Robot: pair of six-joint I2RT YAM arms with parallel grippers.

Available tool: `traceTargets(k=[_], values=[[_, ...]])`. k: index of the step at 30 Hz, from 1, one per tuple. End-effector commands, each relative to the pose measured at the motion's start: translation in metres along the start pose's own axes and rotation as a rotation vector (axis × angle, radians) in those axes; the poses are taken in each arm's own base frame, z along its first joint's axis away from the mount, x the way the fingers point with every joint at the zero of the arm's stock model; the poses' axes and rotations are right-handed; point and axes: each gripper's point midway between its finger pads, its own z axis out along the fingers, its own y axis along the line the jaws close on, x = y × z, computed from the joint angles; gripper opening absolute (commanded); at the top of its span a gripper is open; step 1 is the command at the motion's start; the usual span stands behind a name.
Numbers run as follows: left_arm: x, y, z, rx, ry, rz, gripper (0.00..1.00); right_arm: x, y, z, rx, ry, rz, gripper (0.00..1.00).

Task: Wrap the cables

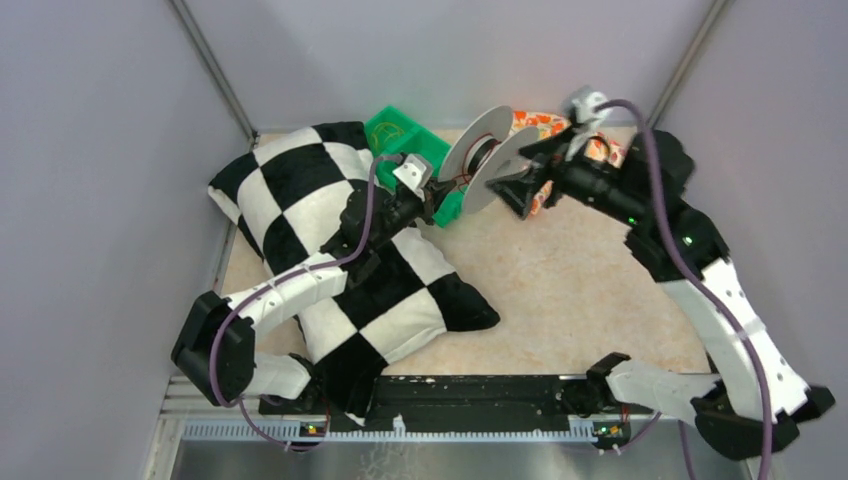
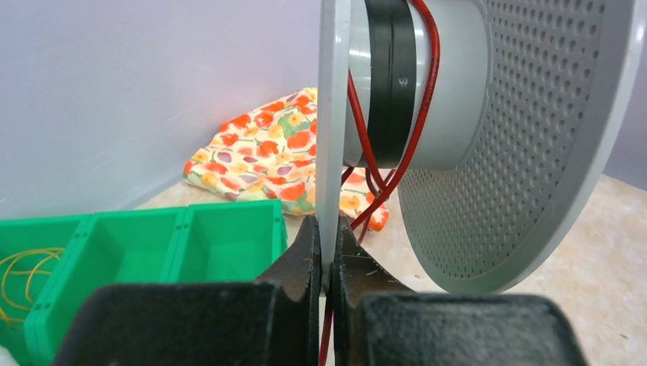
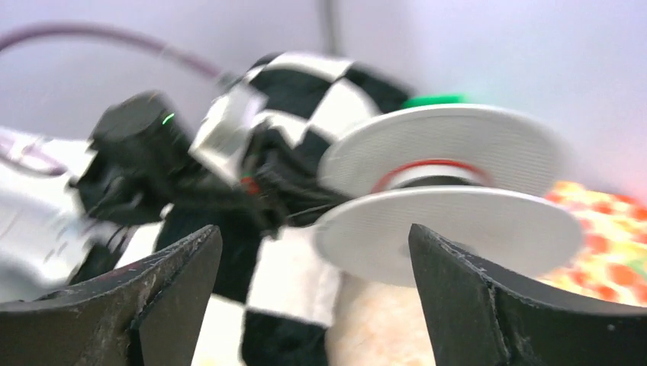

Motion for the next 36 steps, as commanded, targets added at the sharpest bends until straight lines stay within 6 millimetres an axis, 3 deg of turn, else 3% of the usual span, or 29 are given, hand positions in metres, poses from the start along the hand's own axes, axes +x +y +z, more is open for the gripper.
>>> traceTargets(k=[1, 4, 8, 11, 12, 13, 17, 21, 26, 29, 32, 36], values=[[-0.084, 0.004, -0.005, -0.038, -0.199, 0.031, 0.0, -0.051, -0.065, -0.056, 0.389, -0.319, 0.116, 0.94], [-0.087, 0.007, -0.009, -0.057, -0.192, 0.012, 0.0, -0.032, -0.102, -0.083, 0.581, -0.338, 0.231, 0.97], [-0.084, 0.006, -0.006, -0.053, -0.131, -0.034, 0.0, 0.027, -0.153, -0.106, 0.812, -0.236, 0.485, 0.93], [-0.07, 0.013, -0.002, -0.107, 0.005, -0.113, 0.0, 0.071, -0.164, -0.103, 0.751, -0.242, 0.722, 0.86], [-0.074, 0.02, 0.0, -0.156, 0.031, -0.151, 0.0, 0.101, -0.166, -0.1, 0.737, -0.236, 0.831, 0.86], [-0.07, 0.021, 0.0, -0.175, 0.072, -0.192, 0.0, 0.118, -0.169, -0.099, 0.714, -0.267, 0.915, 0.86], [-0.064, 0.01, -0.001, -0.159, 0.126, -0.337, 0.0, 0.169, -0.161, -0.08, 0.566, -0.343, 1.163, 0.79], [-0.039, 0.012, 0.002, -0.234, 0.31, -0.464, 0.0, 0.179, -0.155, -0.077, 0.495, -0.431, 1.237, 0.81], [-0.02, -0.016, 0.012, -0.089, 0.431, -0.559, 0.0, 0.195, -0.151, -0.078, 0.518, -0.399, 1.271, 0.83], [-0.003, -0.022, 0.014, -0.01, 0.531, -0.599, 0.0, 0.209, -0.157, -0.092, 0.62, -0.367, 1.268, 0.83], [0.009, -0.022, 0.012, 0.084, 0.571, -0.649, 0.0, 0.222, -0.172, -0.12, 0.716, -0.357, 1.23, 0.84], [0.021, -0.033, 0.01, 0.206, 0.618, -0.728, 0.0, 0.245, -0.181, -0.125, 0.777, -0.245, 1.244, 0.84]])
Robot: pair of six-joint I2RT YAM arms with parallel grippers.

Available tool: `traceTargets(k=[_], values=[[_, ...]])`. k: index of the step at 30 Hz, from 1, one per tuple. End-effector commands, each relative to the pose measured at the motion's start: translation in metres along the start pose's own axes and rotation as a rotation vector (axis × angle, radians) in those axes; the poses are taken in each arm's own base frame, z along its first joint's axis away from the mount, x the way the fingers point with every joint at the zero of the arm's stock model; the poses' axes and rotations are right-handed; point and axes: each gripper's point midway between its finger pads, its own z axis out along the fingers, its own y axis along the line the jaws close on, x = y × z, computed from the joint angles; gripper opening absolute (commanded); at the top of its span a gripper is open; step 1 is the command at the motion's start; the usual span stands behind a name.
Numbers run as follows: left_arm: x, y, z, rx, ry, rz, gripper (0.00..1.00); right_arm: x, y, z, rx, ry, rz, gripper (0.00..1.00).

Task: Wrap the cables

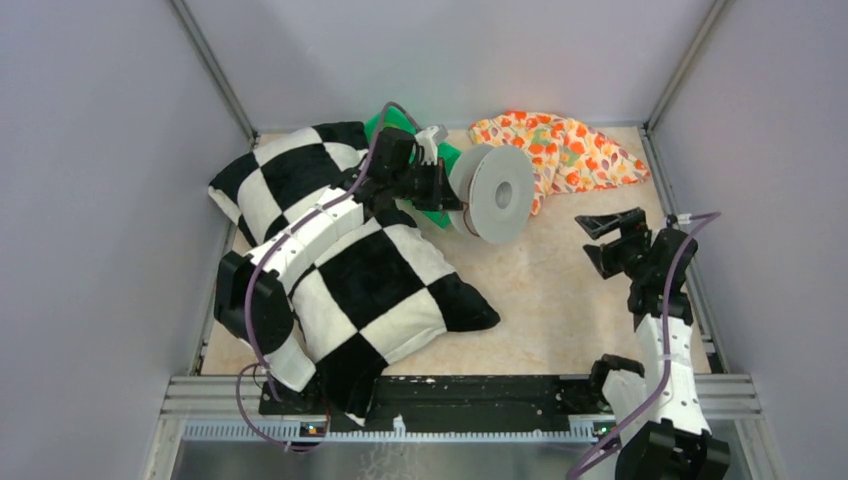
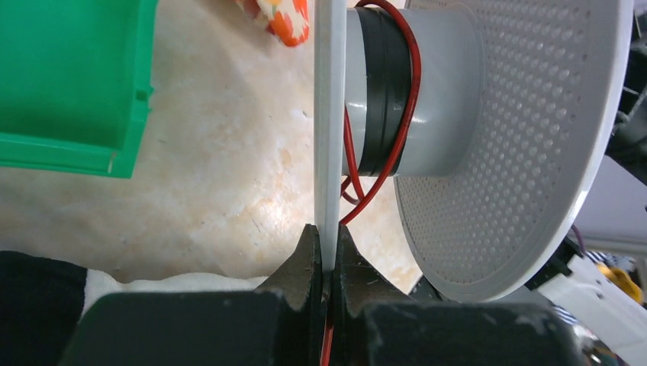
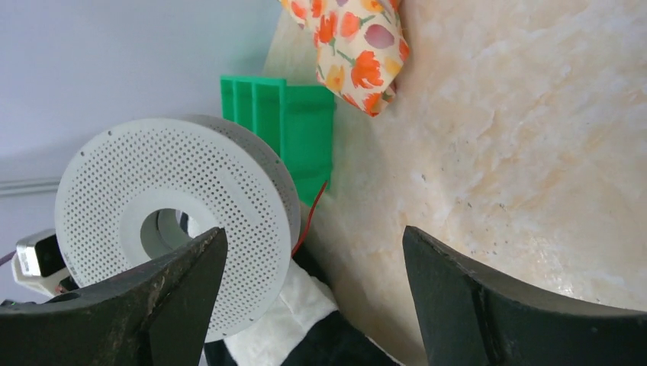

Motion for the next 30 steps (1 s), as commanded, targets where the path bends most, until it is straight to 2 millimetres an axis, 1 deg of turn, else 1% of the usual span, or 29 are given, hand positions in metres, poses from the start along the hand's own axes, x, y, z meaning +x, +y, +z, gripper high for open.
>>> traceTargets(k=[1, 2, 4, 5, 6, 8, 12, 14, 20, 22, 23, 25, 27, 28, 30], values=[[-0.016, -0.042, -0.012, 0.25, 0.008, -0.007, 0.0, 0.002, -0.007, 0.001, 0.033, 0.083, -0.036, 0.83], [-0.016, -0.042, -0.011, 0.264, 0.008, -0.017, 0.0, 0.007, -0.009, 0.004, 0.018, 0.107, -0.003, 0.81], [-0.015, -0.043, -0.009, 0.288, 0.011, -0.033, 0.0, 0.014, -0.003, 0.007, -0.064, 0.133, 0.06, 0.77], [-0.016, -0.044, -0.008, 0.296, 0.01, -0.038, 0.0, 0.018, -0.005, 0.008, -0.077, 0.141, 0.095, 0.75], [-0.016, -0.045, -0.008, 0.303, 0.006, -0.044, 0.0, 0.019, 0.0, 0.009, -0.115, 0.139, 0.098, 0.74], [-0.017, -0.045, -0.007, 0.311, -0.001, -0.053, 0.0, 0.026, -0.002, 0.014, -0.097, 0.133, 0.088, 0.74], [-0.02, -0.047, -0.008, 0.325, -0.02, -0.06, 0.0, 0.058, 0.003, 0.031, -0.102, 0.194, 0.095, 0.75], [-0.021, -0.047, -0.01, 0.327, -0.025, -0.064, 0.0, 0.062, 0.005, 0.038, -0.12, 0.201, 0.116, 0.74], [-0.024, -0.05, -0.013, 0.344, -0.03, -0.063, 0.0, 0.062, 0.014, 0.045, -0.143, 0.196, 0.14, 0.72], [-0.024, -0.051, -0.014, 0.353, -0.028, -0.061, 0.0, 0.062, 0.013, 0.048, -0.141, 0.196, 0.144, 0.69], [-0.024, -0.052, -0.014, 0.356, -0.031, -0.061, 0.0, 0.061, 0.013, 0.05, -0.142, 0.196, 0.146, 0.66], [-0.024, -0.052, -0.015, 0.361, -0.035, -0.061, 0.0, 0.062, 0.012, 0.053, -0.144, 0.198, 0.157, 0.57], [-0.024, -0.052, -0.016, 0.36, -0.036, -0.061, 0.0, 0.06, 0.016, 0.056, -0.166, 0.196, 0.156, 0.49], [-0.025, -0.053, -0.016, 0.359, -0.039, -0.06, 0.0, 0.06, 0.018, 0.057, -0.173, 0.197, 0.153, 0.47], [-0.024, -0.052, -0.017, 0.357, -0.041, -0.059, 0.0, 0.06, 0.021, 0.059, -0.176, 0.2, 0.139, 0.46]])
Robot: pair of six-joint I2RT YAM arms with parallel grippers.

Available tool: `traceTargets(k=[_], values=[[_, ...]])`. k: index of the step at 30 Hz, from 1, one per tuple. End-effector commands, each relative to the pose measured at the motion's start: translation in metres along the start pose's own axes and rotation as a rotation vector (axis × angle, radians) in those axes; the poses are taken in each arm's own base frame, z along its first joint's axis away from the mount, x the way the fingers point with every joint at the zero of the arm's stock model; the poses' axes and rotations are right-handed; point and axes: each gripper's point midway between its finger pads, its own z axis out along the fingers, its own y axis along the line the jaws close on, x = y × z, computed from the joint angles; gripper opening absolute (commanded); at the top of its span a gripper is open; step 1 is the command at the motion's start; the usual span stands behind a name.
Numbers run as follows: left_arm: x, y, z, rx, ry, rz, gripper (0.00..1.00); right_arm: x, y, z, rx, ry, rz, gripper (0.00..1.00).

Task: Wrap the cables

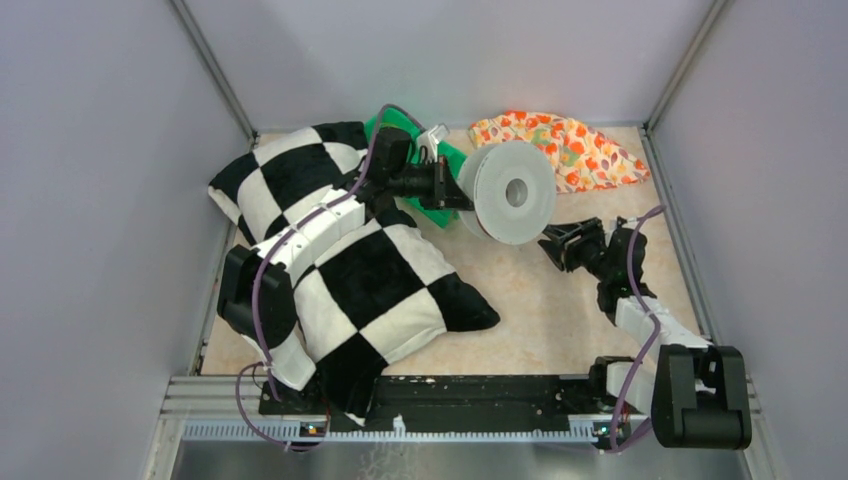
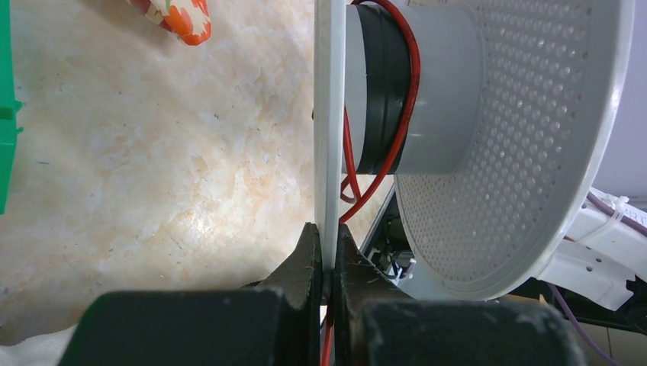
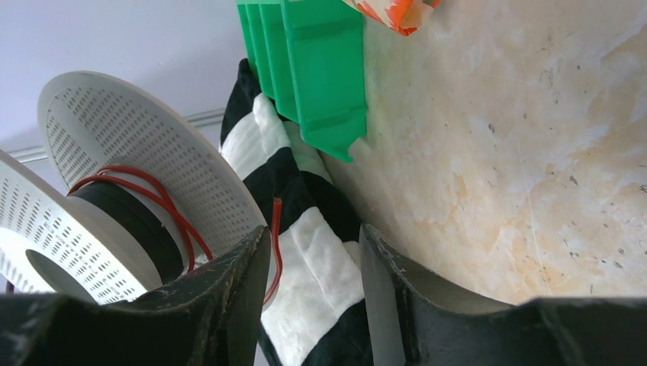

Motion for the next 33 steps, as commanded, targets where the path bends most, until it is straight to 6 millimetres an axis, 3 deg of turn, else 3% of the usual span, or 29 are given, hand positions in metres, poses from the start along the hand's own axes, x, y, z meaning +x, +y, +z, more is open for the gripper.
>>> traceTargets(k=[1, 11, 15, 19, 22, 23, 28, 30, 33], values=[[-0.021, -0.035, -0.015, 0.102, -0.077, 0.082, 0.0, -0.004, 0.034, 0.006, -0.103, -0.013, -0.063, 0.46], [-0.018, -0.037, -0.014, 0.132, -0.069, 0.076, 0.0, -0.006, 0.034, 0.014, -0.117, -0.005, -0.062, 0.46], [-0.015, -0.036, -0.014, 0.134, -0.063, 0.07, 0.0, 0.004, 0.032, 0.019, -0.114, 0.026, -0.064, 0.4], [-0.012, -0.035, -0.013, 0.135, -0.057, 0.065, 0.0, 0.003, 0.033, 0.02, -0.121, 0.026, -0.067, 0.27], [-0.008, -0.032, -0.012, 0.138, -0.041, 0.072, 0.0, 0.003, 0.031, 0.02, -0.107, 0.023, -0.083, 0.03], [-0.005, -0.031, -0.011, 0.136, -0.034, 0.074, 0.0, 0.002, 0.029, 0.02, -0.093, 0.016, -0.098, 0.0], [0.019, -0.022, -0.007, 0.182, 0.062, 0.091, 0.0, -0.011, 0.005, 0.007, 0.065, -0.054, -0.2, 0.0], [0.035, -0.016, -0.003, 0.206, 0.112, 0.09, 0.0, -0.018, -0.012, -0.004, 0.156, -0.077, -0.217, 0.0], [0.058, -0.002, 0.006, 0.231, 0.182, 0.083, 0.0, -0.028, -0.02, -0.023, 0.185, -0.122, -0.244, 0.0]])
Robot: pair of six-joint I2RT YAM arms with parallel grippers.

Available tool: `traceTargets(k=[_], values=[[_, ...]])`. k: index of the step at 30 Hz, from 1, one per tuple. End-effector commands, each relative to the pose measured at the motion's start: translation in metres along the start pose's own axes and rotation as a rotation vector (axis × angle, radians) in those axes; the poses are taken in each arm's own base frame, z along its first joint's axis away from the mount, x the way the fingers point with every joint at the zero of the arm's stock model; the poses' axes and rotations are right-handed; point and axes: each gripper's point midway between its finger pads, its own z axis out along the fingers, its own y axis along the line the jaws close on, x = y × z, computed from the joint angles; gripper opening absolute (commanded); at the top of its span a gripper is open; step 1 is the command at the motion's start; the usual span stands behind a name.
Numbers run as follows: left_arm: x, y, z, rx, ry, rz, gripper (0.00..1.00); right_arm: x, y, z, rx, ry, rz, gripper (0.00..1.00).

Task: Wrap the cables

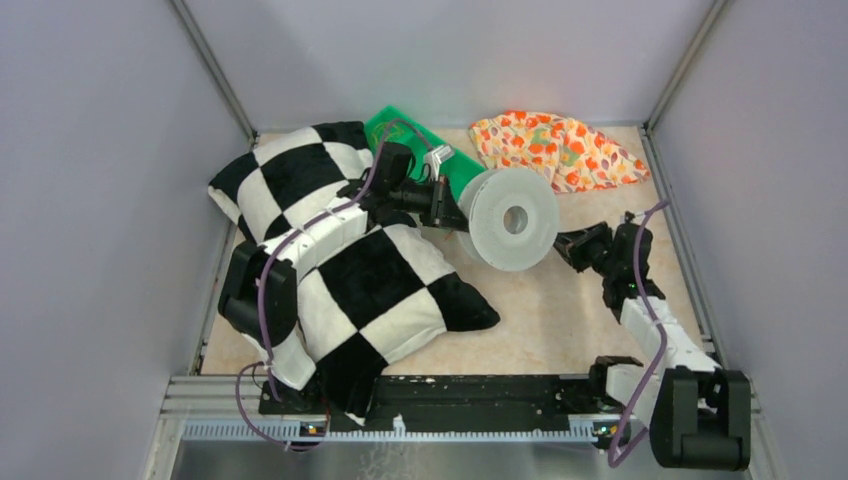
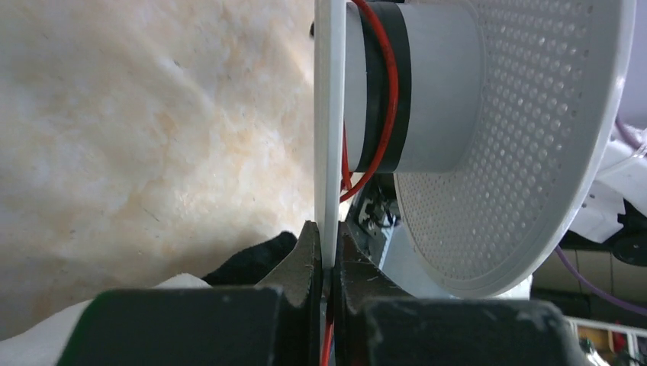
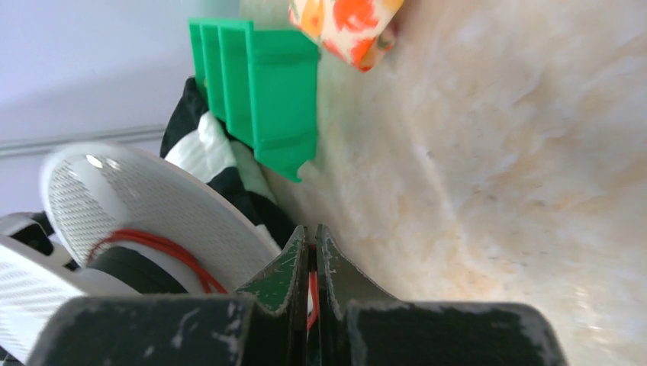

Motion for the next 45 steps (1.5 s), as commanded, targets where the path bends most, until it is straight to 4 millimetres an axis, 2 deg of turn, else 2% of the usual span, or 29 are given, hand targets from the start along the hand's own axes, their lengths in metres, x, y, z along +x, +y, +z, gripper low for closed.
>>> traceTargets(k=[1, 6, 10, 13, 17, 19, 23, 25, 31, 37, 45], values=[[0.029, -0.003, 0.011, 0.148, 0.109, 0.08, 0.0, -0.019, -0.017, -0.026, 0.097, -0.083, -0.104, 0.0], [0.069, -0.002, 0.033, 0.249, 0.266, 0.131, 0.0, -0.018, -0.018, -0.048, 0.107, -0.079, -0.18, 0.0], [0.085, 0.0, 0.05, 0.284, 0.348, 0.138, 0.0, -0.012, -0.02, -0.054, 0.117, -0.034, -0.237, 0.0], [0.098, -0.003, 0.063, 0.325, 0.414, 0.163, 0.0, -0.003, -0.012, -0.06, 0.087, 0.027, -0.307, 0.0], [0.108, -0.003, 0.08, 0.372, 0.477, 0.187, 0.0, 0.019, -0.012, -0.069, 0.05, 0.162, -0.404, 0.0], [0.113, 0.007, 0.089, 0.374, 0.509, 0.176, 0.0, 0.035, -0.015, -0.074, 0.016, 0.247, -0.42, 0.0], [0.114, 0.023, 0.104, 0.374, 0.55, 0.176, 0.0, 0.063, -0.03, -0.082, -0.035, 0.385, -0.414, 0.0], [0.114, 0.029, 0.11, 0.378, 0.569, 0.172, 0.0, 0.071, -0.034, -0.084, -0.055, 0.417, -0.409, 0.0], [0.121, 0.054, 0.123, 0.337, 0.618, 0.167, 0.0, 0.079, -0.03, -0.083, -0.125, 0.451, -0.376, 0.0], [0.115, 0.066, 0.134, 0.327, 0.617, 0.198, 0.0, 0.09, -0.025, -0.083, -0.19, 0.504, -0.313, 0.0], [0.103, 0.078, 0.149, 0.307, 0.594, 0.238, 0.0, 0.102, -0.049, -0.074, -0.149, 0.526, -0.273, 0.0]])
